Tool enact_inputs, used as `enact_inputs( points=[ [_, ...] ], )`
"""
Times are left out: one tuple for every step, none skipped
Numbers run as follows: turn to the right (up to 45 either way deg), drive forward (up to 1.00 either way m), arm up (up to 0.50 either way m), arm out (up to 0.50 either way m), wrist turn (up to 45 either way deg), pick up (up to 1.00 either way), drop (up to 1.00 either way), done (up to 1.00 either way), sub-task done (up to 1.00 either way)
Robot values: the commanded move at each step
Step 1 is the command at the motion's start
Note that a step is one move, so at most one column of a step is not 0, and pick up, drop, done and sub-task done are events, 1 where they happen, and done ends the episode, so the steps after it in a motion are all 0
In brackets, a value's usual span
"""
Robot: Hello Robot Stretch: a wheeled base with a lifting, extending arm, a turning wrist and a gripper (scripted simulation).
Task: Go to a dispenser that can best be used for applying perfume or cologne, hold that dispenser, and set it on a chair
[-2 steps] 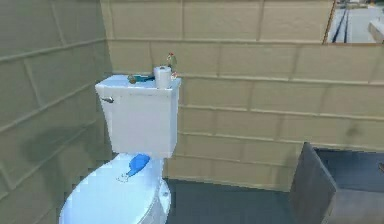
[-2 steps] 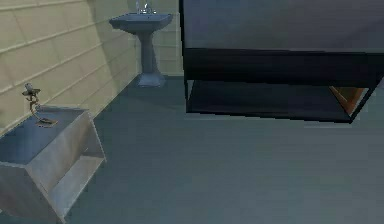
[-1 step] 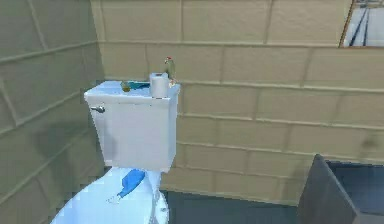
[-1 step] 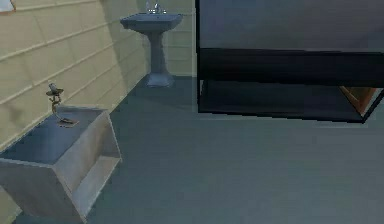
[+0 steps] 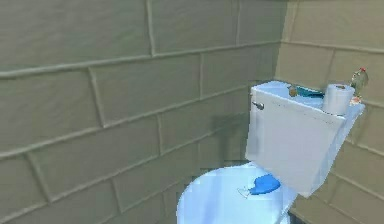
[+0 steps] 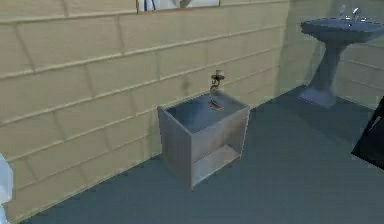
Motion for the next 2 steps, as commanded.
enact_inputs(
  points=[
    [-45.0,0.0,0.0,0.0,0.0,0.0,0.0,0.0,0.0],
    [-15.0,0.0,0.0,0.0,0.0,0.0,0.0,0.0,0.0]
  ],
)
